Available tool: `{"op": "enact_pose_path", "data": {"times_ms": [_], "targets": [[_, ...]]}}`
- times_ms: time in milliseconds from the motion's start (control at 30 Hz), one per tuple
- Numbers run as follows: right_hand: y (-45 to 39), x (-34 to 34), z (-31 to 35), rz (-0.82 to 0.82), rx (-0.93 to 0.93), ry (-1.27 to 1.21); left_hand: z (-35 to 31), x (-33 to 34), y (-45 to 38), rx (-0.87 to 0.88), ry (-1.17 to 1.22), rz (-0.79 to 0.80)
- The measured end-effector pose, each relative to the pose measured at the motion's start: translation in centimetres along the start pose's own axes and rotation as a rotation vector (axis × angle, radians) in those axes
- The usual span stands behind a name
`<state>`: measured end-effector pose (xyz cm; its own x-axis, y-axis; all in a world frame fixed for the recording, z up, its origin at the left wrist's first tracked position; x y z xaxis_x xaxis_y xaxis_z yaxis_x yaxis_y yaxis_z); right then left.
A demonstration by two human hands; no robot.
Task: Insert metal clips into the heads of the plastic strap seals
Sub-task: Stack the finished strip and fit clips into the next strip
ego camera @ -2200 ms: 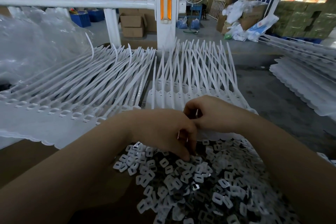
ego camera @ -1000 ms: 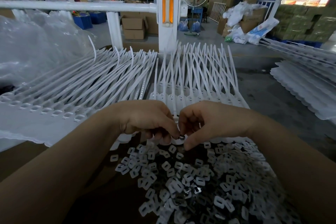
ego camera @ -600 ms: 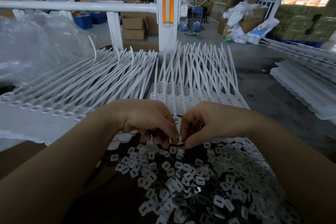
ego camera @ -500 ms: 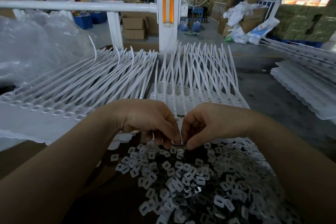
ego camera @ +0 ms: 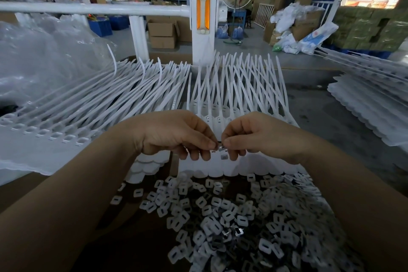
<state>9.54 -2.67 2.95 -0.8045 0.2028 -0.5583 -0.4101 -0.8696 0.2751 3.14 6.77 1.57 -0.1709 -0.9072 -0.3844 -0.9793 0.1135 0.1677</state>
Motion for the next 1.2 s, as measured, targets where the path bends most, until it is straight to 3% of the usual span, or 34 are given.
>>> {"op": "enact_pose_path", "data": {"times_ms": [500, 800, 1200], "targets": [[0.1, -1.2, 0.4, -0.085, -0.102, -0.082, 0.2, 0.8, -0.3, -0.039, 0.16, -0.009], [-0.1, -1.4, 0.2, -0.1, -0.103, -0.067, -0.2, -0.8, -0.3, -0.017, -0.037, -0.141], [-0.2, -1.6, 0.5, -0.189, -0.142, 0.011, -0.4, -1.0, -0.2, -0.014, -0.018, -0.151]]}}
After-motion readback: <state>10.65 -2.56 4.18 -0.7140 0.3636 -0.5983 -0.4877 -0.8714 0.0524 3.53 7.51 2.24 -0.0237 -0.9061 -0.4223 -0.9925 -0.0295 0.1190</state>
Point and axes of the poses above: each hand's wrist, its own y-axis away from the middle knuckle, its own x-axis out of the palm, z = x × y, the point moved 9 cm from there along -y, towards the middle knuckle, and after that the axes turned 12 degrees about x, right-handed, at the moved point
